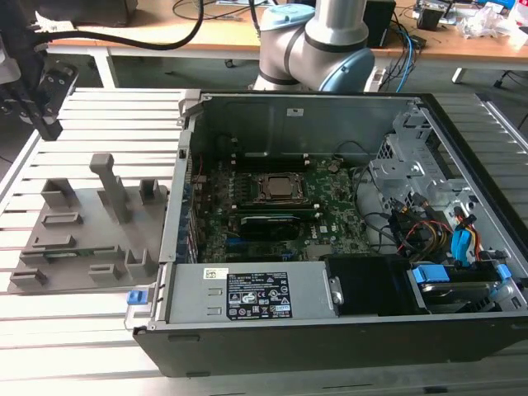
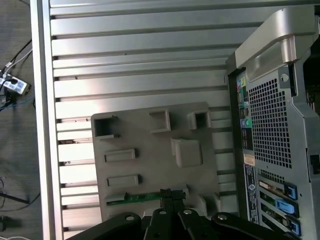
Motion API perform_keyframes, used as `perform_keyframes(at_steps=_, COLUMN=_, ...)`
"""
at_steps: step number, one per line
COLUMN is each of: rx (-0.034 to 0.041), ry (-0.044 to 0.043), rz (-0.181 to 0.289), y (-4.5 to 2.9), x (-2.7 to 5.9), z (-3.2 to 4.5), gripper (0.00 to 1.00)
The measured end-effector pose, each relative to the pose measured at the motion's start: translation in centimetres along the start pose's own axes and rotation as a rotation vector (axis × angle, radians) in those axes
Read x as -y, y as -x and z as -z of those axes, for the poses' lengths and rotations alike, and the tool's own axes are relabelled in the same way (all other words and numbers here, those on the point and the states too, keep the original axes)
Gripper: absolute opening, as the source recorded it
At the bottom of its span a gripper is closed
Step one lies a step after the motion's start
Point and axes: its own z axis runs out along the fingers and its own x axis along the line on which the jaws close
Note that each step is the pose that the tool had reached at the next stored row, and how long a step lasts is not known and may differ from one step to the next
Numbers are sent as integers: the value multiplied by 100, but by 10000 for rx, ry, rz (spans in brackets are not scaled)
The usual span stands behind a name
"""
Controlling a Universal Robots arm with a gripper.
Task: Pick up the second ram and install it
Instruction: 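Reach for the second ram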
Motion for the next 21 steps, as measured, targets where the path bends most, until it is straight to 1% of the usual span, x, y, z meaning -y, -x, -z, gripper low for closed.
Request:
perform_keyframes(at_steps=1, rx=0, ry=0, rz=0, y=-15, x=1, z=0, gripper=11)
perform_keyframes(at_steps=5, rx=0, ry=0, rz=0, y=-114, x=9, z=-2, gripper=11)
perform_keyframes(at_steps=7, rx=0, ry=0, rz=0, y=-190, x=15, z=-4, gripper=11)
perform_keyframes(at_steps=12, rx=1, ry=0, rz=0, y=-186, x=25, z=-9, gripper=11)
perform_keyframes(at_steps=16, rx=-1, ry=-1, rz=0, y=-142, x=65, z=-24, gripper=11)
perform_keyframes(at_steps=18, rx=1, ry=1, rz=-1, y=-106, x=113, z=-37, gripper=11)
perform_keyframes(at_steps=19, rx=1, ry=0, rz=0, y=-102, x=133, z=-39, gripper=11)
perform_keyframes(at_steps=21, rx=1, ry=0, rz=0, y=-101, x=138, z=-39, gripper=11)
